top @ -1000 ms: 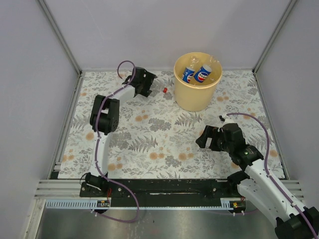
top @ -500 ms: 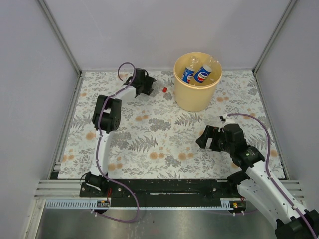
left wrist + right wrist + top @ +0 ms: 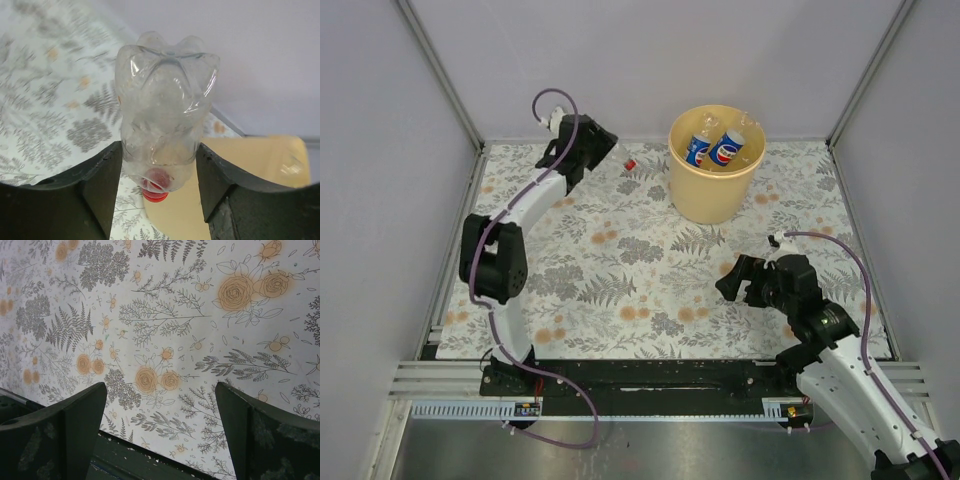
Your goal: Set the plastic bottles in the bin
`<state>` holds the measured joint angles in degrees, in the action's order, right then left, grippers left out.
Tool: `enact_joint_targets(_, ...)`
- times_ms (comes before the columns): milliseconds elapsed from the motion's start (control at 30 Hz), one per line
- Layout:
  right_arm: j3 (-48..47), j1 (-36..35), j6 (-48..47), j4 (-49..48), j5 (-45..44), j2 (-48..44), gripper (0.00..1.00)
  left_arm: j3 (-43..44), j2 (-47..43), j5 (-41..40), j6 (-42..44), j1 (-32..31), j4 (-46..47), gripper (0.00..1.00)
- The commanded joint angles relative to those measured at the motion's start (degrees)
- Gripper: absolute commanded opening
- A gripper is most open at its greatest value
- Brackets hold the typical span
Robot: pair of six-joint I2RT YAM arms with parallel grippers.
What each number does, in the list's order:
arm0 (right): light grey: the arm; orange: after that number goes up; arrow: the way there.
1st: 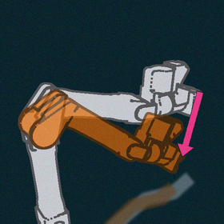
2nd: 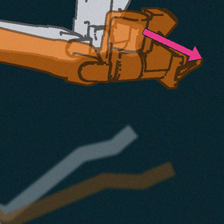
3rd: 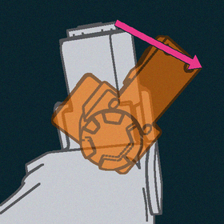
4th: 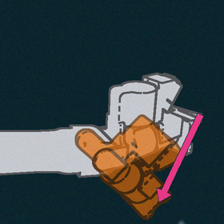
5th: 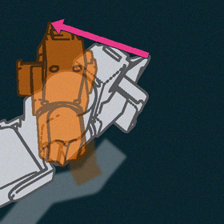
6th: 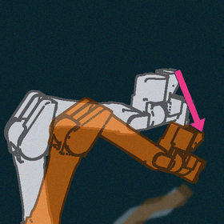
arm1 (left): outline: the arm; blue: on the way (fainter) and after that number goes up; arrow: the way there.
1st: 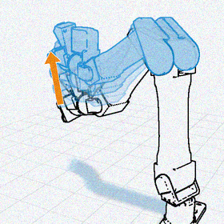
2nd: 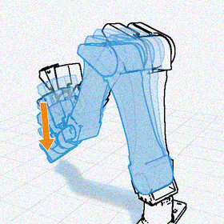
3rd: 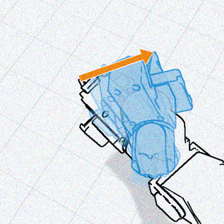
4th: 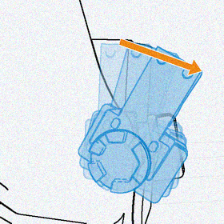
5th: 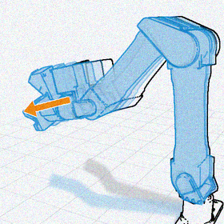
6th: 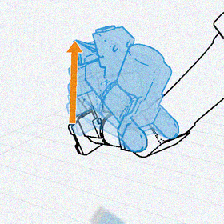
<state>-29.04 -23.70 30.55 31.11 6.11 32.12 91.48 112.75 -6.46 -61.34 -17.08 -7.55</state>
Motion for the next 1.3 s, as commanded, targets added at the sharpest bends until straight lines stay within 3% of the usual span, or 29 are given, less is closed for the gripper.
enact_joint_targets(0,-1.2,-0.3,0.7,0.5,-0.3,-1.0,0.99,2.8,-11.5,-2.3,23.3,-5.8,7.4,0.44)
enact_joint_targets(233,-1.3,-0.4,1.2,0.7,-0.2,-1.2,0.99,10.8,-13.2,-4.4,42.9,-17.4,10.1,0.44)
enact_joint_targets(533,-1.6,-0.4,1.4,2.9,-1.1,-3.0,0.99,25.3,1.2,-4.2,46.3,-21.5,9.0,0.47)
enact_joint_targets(567,-1.7,-0.4,1.4,3.2,-1.1,-3.2,0.99,27.3,3.0,-4.2,46.5,-21.6,8.1,0.54)
enact_joint_targets(600,-1.8,-0.4,1.3,3.5,-1.2,-3.2,0.99,29.5,4.9,-4.4,46.6,-21.9,7.6,0.69)
enact_joint_targets(733,-2.6,-0.4,1.1,5.1,-2.4,-3.6,0.99,38.4,9.6,-4.0,47.1,-22.5,0.3,0.99)
enact_joint_targets(867,-3.2,-0.4,2.1,6.8,-5.8,-4.9,0.99,30.1,1.5,-4.5,46.9,-22.9,2.0,0.99)
enact_joint_targets(1067,-7.0,-0.4,2.9,10.9,-19.8,-3.6,0.99,13.1,-16.2,-7.7,46.4,-22.9,-1.8,0.99)
enact_joint_targets(1267,-11.3,-0.4,2.9,12.1,-31.6,2.0,0.99,-13.7,-32.2,-8.5,40.5,-22.9,-0.2,0.99)
